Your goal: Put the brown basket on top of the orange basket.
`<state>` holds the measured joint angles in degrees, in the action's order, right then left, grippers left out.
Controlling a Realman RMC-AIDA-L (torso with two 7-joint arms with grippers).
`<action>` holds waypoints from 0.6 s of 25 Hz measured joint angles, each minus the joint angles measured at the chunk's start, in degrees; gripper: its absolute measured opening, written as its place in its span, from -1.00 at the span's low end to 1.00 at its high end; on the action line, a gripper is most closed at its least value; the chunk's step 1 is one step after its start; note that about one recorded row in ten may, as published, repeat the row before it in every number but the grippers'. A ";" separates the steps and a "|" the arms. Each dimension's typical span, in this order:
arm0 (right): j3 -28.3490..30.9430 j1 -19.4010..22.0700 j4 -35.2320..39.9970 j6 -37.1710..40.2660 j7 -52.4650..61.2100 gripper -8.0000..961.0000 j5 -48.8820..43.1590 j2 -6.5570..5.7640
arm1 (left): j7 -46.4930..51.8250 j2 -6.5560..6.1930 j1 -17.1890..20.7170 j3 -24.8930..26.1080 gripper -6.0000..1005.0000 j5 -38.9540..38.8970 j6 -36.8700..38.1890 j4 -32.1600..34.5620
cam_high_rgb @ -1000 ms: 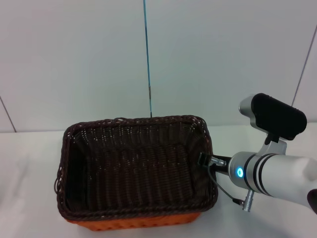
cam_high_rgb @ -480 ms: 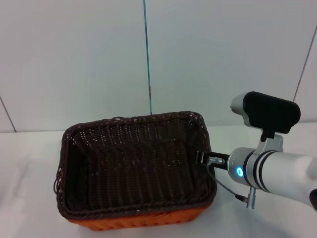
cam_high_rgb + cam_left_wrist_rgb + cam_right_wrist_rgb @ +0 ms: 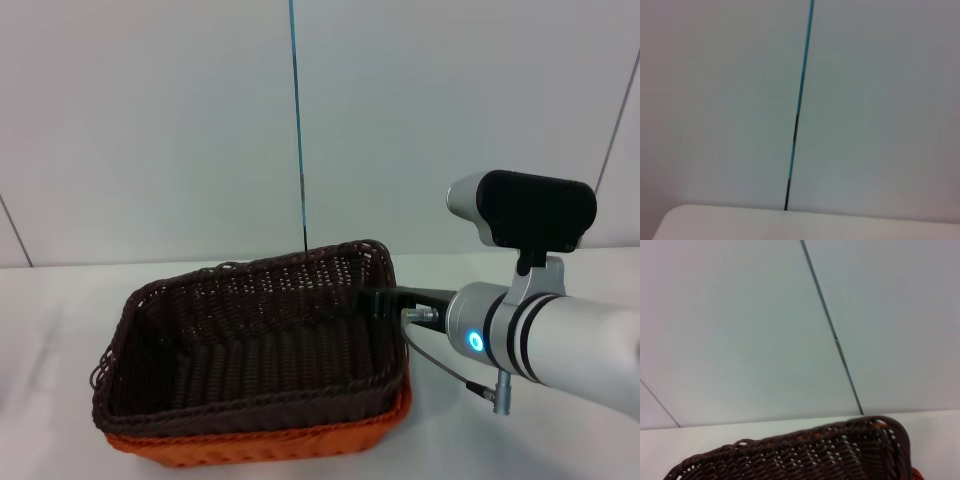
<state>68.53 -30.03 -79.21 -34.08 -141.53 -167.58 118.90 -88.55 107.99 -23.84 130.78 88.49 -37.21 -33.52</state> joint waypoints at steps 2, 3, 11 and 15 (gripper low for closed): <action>-0.04 0.62 -1.57 -0.77 -0.86 -0.15 -0.25 -0.01 | 0.78 0.64 0.82 0.00 0.83 0.22 0.09 -1.78; 0.02 0.73 -2.12 -1.71 -1.38 -0.07 -0.24 -0.02 | 1.12 0.89 1.10 0.00 0.83 0.23 0.14 -2.53; 2.58 1.85 -7.69 -4.79 -6.75 0.67 -0.30 -0.06 | 2.98 3.07 1.39 0.01 0.83 2.06 0.31 -5.42; 7.76 2.16 -8.37 -3.37 -12.19 0.95 -0.36 0.01 | 3.82 4.74 1.54 0.82 0.83 2.54 0.74 -6.96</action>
<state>76.29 -27.87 -87.58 -37.45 -153.72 -167.94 118.90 -84.73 112.72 -22.29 131.60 91.03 -36.47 -40.48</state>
